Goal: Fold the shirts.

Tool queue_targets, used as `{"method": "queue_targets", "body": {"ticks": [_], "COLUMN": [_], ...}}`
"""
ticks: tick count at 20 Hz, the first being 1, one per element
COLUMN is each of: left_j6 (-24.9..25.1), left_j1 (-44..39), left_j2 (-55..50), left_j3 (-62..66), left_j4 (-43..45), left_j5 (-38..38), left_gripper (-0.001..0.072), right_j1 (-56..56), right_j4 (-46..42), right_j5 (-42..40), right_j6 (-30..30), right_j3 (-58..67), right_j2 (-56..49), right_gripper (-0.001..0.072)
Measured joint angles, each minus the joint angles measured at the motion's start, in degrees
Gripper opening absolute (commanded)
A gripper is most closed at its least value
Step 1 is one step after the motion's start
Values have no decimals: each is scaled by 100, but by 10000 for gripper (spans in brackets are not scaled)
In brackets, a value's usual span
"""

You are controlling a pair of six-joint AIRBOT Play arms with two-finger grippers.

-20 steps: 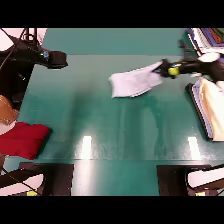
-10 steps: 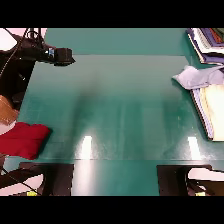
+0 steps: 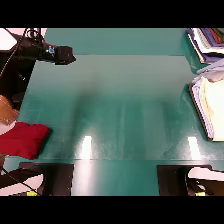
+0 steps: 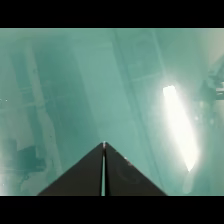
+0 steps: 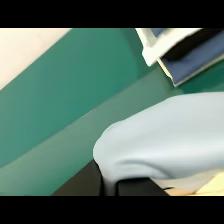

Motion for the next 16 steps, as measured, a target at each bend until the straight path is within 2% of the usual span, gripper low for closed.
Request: {"method": "queue_targets", "body": {"ticks": [2,6,16], "left_j6": [2,4,98], "left_j1": [0,0,0], "left_j2": [0,-4,-4], "left_j3": [0,-13,-31], "left_j4": [-2,-2,2], "left_j5": [2,-24,-184], "left_gripper": [21,21,21], "right_j1": [-61,-120,-1215], "right_j4": [-114,-876,-2044], "right_j5": [315,817,1325], "right_j6": [33,179,271], "right_j3": [197,-63,-2435], "right_j2": [90,588,2581], "right_gripper": [12,13,13]}}
